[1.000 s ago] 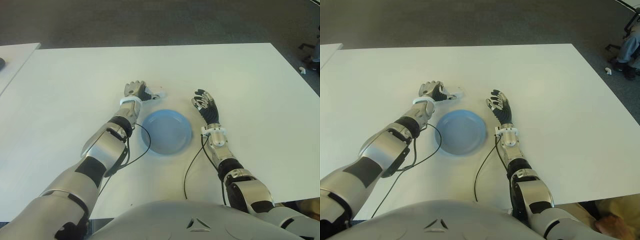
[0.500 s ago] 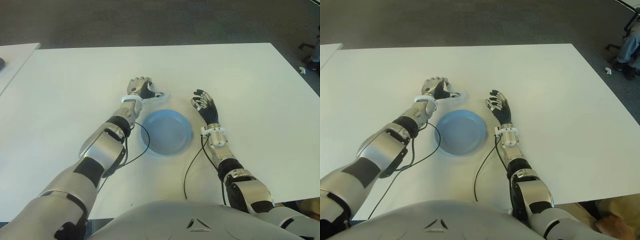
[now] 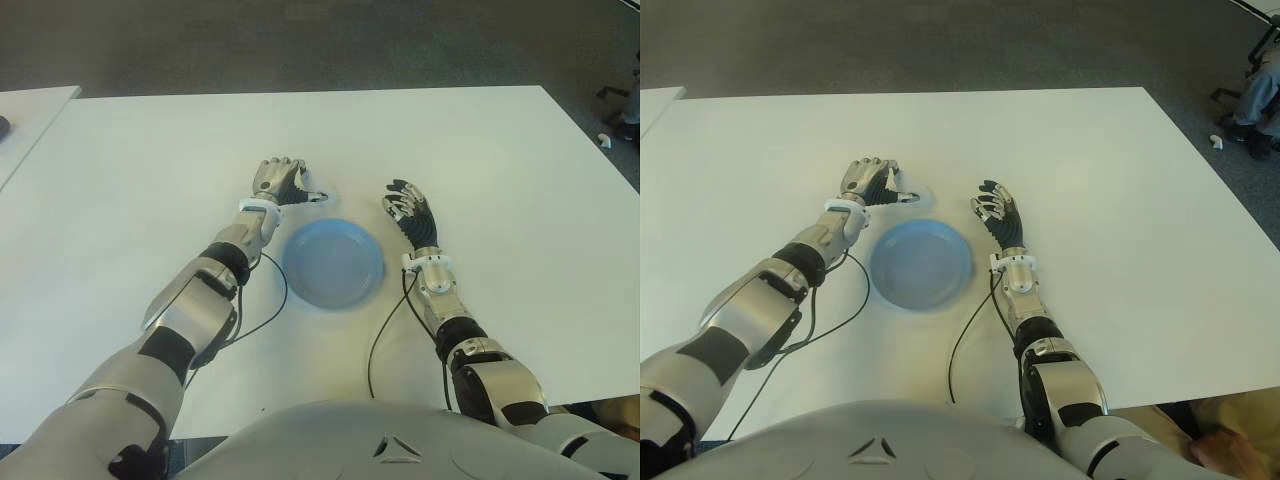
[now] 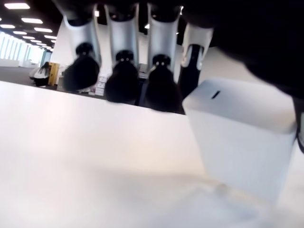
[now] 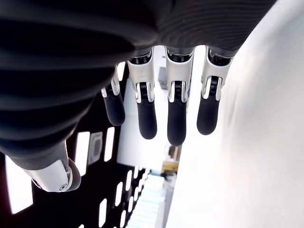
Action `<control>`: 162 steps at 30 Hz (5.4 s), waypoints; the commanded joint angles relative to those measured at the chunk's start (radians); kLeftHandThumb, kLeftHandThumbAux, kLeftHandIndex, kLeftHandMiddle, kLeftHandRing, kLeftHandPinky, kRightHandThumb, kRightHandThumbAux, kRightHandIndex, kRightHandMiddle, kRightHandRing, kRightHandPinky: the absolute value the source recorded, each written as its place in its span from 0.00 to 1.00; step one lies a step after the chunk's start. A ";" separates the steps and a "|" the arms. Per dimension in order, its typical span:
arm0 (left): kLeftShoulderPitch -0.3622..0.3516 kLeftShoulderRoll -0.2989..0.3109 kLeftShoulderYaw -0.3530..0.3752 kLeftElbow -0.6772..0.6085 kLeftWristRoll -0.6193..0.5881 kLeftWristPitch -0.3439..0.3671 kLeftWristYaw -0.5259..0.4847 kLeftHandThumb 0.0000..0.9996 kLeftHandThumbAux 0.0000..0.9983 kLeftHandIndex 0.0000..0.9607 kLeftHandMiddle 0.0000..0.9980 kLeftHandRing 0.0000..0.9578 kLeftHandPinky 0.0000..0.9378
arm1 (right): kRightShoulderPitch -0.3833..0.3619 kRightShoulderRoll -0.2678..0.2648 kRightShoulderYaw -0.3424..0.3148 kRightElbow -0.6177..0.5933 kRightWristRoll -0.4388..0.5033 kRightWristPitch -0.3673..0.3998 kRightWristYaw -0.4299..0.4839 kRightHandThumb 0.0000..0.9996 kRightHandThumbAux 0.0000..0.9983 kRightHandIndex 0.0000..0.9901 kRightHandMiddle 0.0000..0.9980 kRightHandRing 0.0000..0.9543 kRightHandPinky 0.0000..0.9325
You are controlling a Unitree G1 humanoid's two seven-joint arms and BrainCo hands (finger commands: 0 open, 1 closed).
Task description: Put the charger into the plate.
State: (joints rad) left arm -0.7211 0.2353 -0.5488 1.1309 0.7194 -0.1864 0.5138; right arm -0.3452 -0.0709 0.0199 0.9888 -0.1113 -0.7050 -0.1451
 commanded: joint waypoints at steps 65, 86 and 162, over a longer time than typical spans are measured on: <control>0.431 0.274 0.106 -0.723 0.060 -0.198 0.030 0.74 0.69 0.46 0.85 0.88 0.91 | 0.248 0.054 -0.006 0.154 0.007 0.061 0.042 0.51 0.59 0.18 0.25 0.30 0.36; 0.450 0.284 0.087 -0.723 0.090 -0.239 -0.016 0.74 0.70 0.46 0.85 0.88 0.92 | 0.245 0.068 0.000 0.152 -0.003 0.055 0.022 0.53 0.58 0.18 0.25 0.30 0.36; 0.467 0.365 0.076 -0.722 0.115 -0.329 -0.244 0.17 0.23 0.00 0.00 0.00 0.00 | 0.230 0.090 -0.007 0.165 -0.009 0.051 0.014 0.60 0.59 0.19 0.26 0.28 0.31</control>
State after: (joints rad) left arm -0.2603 0.5802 -0.4823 0.4018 0.8084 -0.5103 0.2564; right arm -0.3384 -0.0559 -0.0057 0.9841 -0.1111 -0.7019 -0.1254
